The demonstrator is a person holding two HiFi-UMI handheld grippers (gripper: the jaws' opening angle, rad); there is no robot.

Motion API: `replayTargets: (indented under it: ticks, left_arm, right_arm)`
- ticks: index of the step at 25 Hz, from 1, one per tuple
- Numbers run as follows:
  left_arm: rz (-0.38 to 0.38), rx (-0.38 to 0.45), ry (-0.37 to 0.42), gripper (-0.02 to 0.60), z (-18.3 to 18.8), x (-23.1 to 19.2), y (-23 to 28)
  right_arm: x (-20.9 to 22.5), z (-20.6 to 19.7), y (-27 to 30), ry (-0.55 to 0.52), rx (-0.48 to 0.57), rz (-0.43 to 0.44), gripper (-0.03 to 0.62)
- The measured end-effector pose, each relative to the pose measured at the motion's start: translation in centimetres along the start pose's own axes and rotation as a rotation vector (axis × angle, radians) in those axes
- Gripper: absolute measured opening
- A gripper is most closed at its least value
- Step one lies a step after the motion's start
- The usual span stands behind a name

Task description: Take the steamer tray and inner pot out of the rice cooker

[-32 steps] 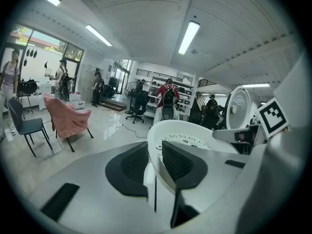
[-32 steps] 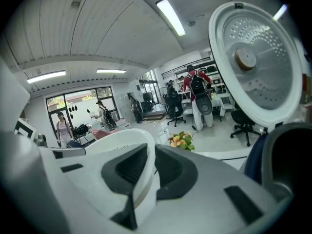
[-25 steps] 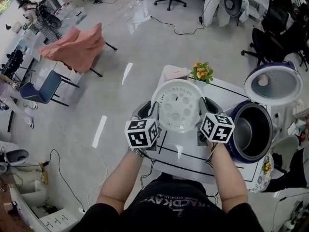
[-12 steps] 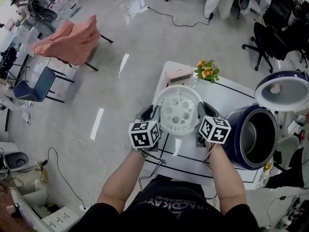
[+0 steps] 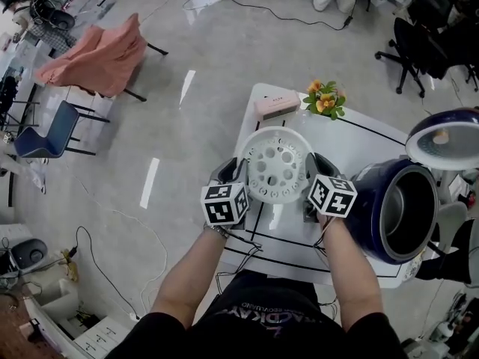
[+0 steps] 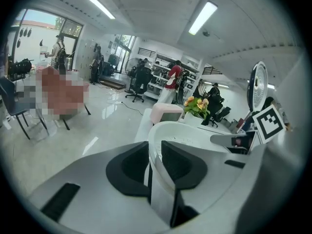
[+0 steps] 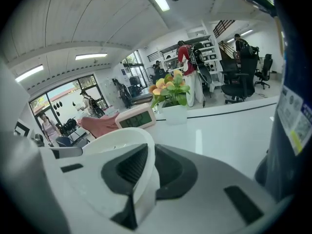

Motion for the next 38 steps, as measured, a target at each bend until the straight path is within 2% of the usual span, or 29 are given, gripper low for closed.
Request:
replayTargets:
  ticks: [14, 16, 20, 25, 31, 38]
  left_arm:
    - [0.017, -0.049, 0.032, 0.090, -1.4, -1.3, 1.5]
    - [0.007, -0.055, 0.041, 0.115, -1.5, -1.2, 1.4]
    - [0.017, -0.048, 0.051, 0.205, -1.1, -1.4, 0.9]
    - [0.041, -0.004, 0.097, 0.227, 0.2, -1.2, -0.6]
    - [-0.008, 0.072, 0.155, 0.229, 2.5, 2.4, -3.4]
    - [-0.123, 0.162, 0.189, 0.229, 4.6, 9.3, -6.7]
  right_arm:
    - [0.1, -1.7, 1.5, -0.014, -0.026, 0.005, 0.049]
    - [0.0, -1.7, 1.5, -0.025, -0.036, 0.005, 0.051]
    - [0.0, -1.4, 1.0, -0.079, -0.036, -0.022, 0.065]
    - [-0.1, -0.5, -0.4, -0.083, 0.001, -0.022, 0.102]
    - [-2.4, 2.3, -3.4, -0.078, 0.098, 0.063, 0.159]
    - [-5.8, 7.8, -10.6, -0.134, 0.267, 0.170, 0.166]
Point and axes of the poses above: the fingertips, and each gripper's own axes: y forward along the fingers, x to its right, z out of its top, the point moved 1 cm from there along -y, backward along the fingers, and after that the axes turned 8 degrees about -y, right-handed, at the moved point
